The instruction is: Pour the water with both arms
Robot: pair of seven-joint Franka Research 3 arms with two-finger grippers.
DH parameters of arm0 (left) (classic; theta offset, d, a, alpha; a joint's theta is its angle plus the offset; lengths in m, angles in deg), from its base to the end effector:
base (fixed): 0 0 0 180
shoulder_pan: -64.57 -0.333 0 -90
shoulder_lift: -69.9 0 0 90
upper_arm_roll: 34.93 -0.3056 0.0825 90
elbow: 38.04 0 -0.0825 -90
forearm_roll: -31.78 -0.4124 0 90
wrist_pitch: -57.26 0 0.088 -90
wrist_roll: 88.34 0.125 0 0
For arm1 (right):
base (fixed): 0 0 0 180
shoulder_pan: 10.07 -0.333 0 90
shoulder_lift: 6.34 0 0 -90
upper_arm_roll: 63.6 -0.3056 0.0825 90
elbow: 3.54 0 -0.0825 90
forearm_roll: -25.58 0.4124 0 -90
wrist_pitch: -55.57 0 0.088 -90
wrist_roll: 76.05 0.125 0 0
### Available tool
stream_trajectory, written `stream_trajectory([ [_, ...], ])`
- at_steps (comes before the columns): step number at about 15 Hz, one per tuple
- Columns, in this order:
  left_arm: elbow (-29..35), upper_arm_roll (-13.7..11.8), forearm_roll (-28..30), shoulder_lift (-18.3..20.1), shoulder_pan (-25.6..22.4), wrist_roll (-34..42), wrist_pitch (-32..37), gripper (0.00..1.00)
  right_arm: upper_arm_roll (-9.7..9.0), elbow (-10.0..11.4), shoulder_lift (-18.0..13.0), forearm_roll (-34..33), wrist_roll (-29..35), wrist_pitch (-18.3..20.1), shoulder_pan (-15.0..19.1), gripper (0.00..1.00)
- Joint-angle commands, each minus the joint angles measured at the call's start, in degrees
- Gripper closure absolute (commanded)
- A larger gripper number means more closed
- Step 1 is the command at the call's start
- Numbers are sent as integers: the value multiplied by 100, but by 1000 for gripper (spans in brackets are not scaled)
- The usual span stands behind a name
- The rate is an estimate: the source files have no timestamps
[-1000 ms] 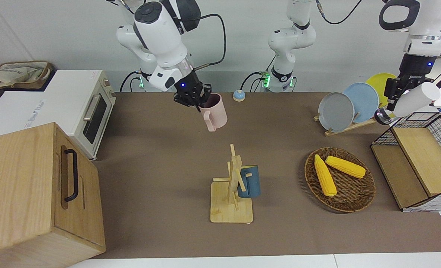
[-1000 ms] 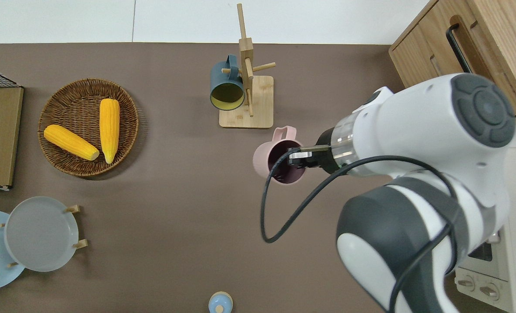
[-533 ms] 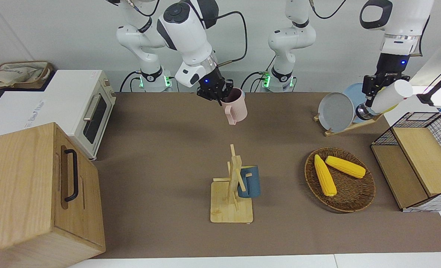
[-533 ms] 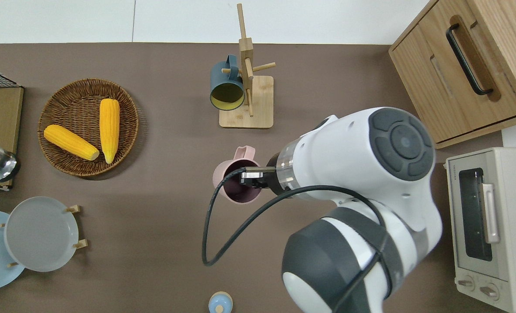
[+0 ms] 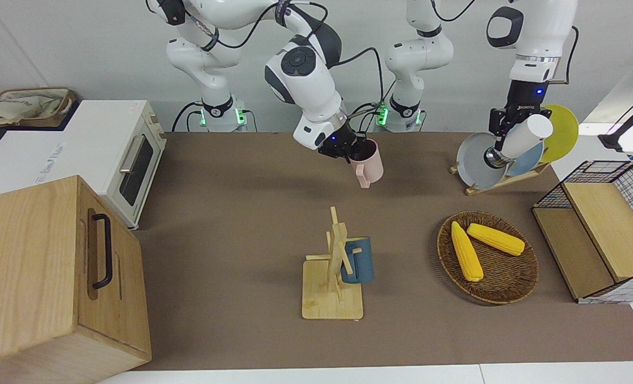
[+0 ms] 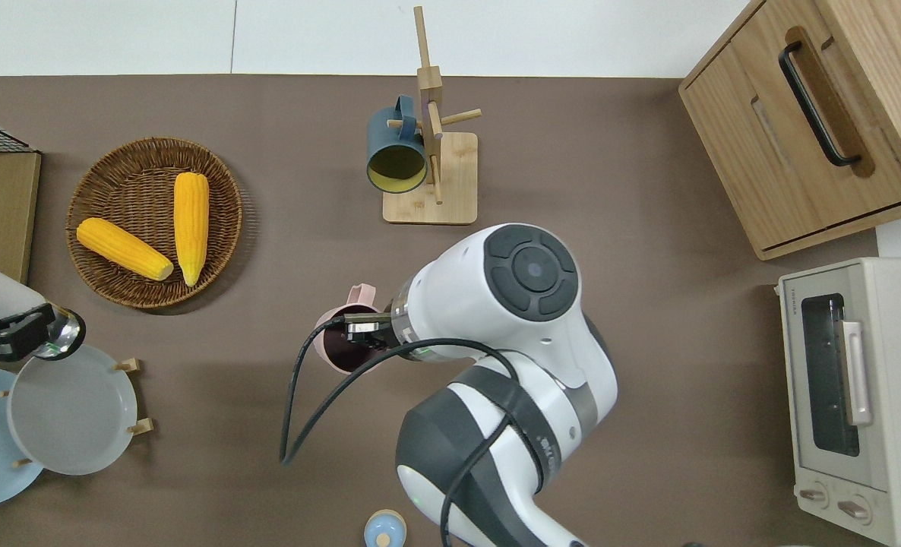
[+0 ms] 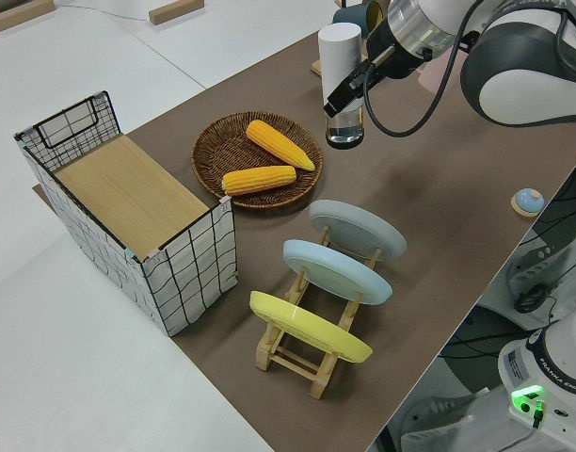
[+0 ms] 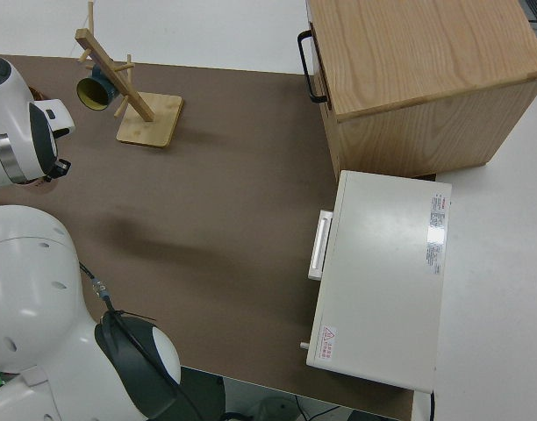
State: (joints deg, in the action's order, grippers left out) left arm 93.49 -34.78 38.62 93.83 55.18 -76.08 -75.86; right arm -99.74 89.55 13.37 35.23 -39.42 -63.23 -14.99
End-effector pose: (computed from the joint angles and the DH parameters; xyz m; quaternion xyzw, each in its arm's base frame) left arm 0.4969 0.0770 0.5251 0.9740 0.0045 0.2261 0.0089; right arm 0.5382 0.4297 0.4381 -0.9811 0.0184 0.0458 0.1873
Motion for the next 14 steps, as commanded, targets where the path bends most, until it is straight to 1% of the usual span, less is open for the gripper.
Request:
stream_trajectory([
  [1, 540, 21, -148, 472, 43, -75, -258, 1000, -33, -256, 638, -823, 765, -590, -386, 988],
  [2, 575, 29, -148, 490, 43, -83, -249, 1000, -33, -274, 744, -859, 889, -696, -430, 988],
  [4, 628, 38, -139, 499, 52, -101, -249, 1000, -33, -379, 972, -1017, 952, -803, -579, 986],
  [7, 690, 91, -122, 534, 96, -136, -249, 1000, -15, -397, 1254, -1272, 1180, -1092, -685, 984],
  [8, 690, 91, -122, 534, 96, -136, -249, 1000, -7, -440, 1342, -1333, 1241, -1145, -746, 984],
  [12, 725, 91, -113, 534, 139, -136, -241, 1000, 29, -660, 1570, -1387, 1303, -1181, -799, 982],
  [13, 734, 100, -95, 543, 166, -136, -223, 1000, 37, -730, 1658, -1396, 1321, -1181, -895, 984],
  [14, 743, 91, -87, 543, 166, -136, -223, 1000, 37, -757, 1746, -1396, 1321, -1181, -957, 984],
])
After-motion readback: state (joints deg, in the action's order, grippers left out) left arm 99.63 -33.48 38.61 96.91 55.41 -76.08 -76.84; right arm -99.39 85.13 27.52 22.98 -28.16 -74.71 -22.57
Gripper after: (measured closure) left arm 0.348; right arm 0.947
